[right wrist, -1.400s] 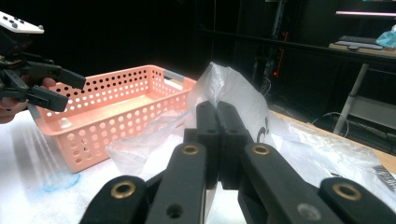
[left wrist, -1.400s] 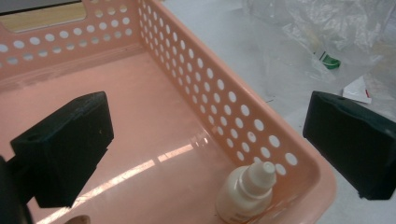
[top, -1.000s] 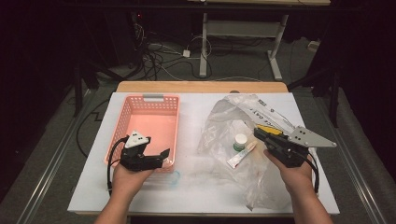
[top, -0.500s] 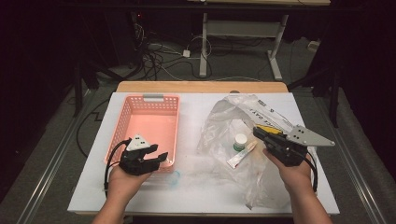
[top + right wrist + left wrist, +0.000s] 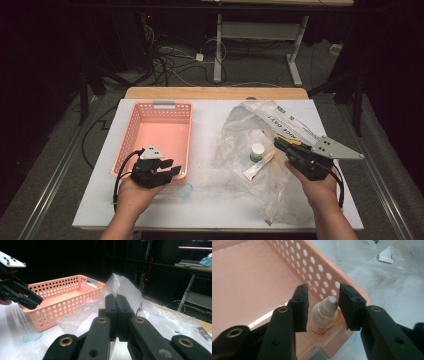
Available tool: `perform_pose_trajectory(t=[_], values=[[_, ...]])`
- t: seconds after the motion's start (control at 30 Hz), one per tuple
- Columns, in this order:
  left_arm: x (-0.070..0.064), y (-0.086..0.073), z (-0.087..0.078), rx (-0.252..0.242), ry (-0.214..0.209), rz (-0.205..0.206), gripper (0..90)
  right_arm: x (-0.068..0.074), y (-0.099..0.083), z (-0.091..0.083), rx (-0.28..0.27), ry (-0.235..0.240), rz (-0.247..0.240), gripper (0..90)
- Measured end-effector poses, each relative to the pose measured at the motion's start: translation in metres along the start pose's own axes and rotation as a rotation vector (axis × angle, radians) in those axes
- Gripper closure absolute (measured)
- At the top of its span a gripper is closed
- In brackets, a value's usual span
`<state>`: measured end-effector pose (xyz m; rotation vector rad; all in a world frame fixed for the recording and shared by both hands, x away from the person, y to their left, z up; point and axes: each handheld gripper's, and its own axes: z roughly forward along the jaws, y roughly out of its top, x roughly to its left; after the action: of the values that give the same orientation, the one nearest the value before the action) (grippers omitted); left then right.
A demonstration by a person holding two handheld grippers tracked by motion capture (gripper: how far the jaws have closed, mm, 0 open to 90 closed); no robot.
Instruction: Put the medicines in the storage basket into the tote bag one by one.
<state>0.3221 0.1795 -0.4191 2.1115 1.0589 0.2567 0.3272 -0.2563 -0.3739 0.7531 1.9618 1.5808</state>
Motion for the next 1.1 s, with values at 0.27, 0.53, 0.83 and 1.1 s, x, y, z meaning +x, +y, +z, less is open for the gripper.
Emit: perform_pose_trajectory(t=[0.27, 0.53, 0.83, 1.1], values=[[0.0047, -0.0017, 0.0024, 0.009, 0.006, -0.007, 68.9, 0.001, 0.0007, 0.0007, -0.002, 0.0, -0.001, 90.0], [0.0029, -0.0023, 0.0031, 0.015, 0.004, 0.018, 70.1, 0.0019, -0.0002, 0.0022, 0.005, 0.001, -0.002, 90.0], [0.0027, -0.0036, 0.0021, -0.012, 0.013, 0.036, 73.3, 0.0016, -0.0003, 0.002, 0.005, 0.0, -0.005, 90.0], [0.0019, -0.004, -0.0001, -0.032, 0.032, 0.045, 73.4, 0.0019, -0.0002, 0.0017, 0.004, 0.001, -0.002, 90.0]])
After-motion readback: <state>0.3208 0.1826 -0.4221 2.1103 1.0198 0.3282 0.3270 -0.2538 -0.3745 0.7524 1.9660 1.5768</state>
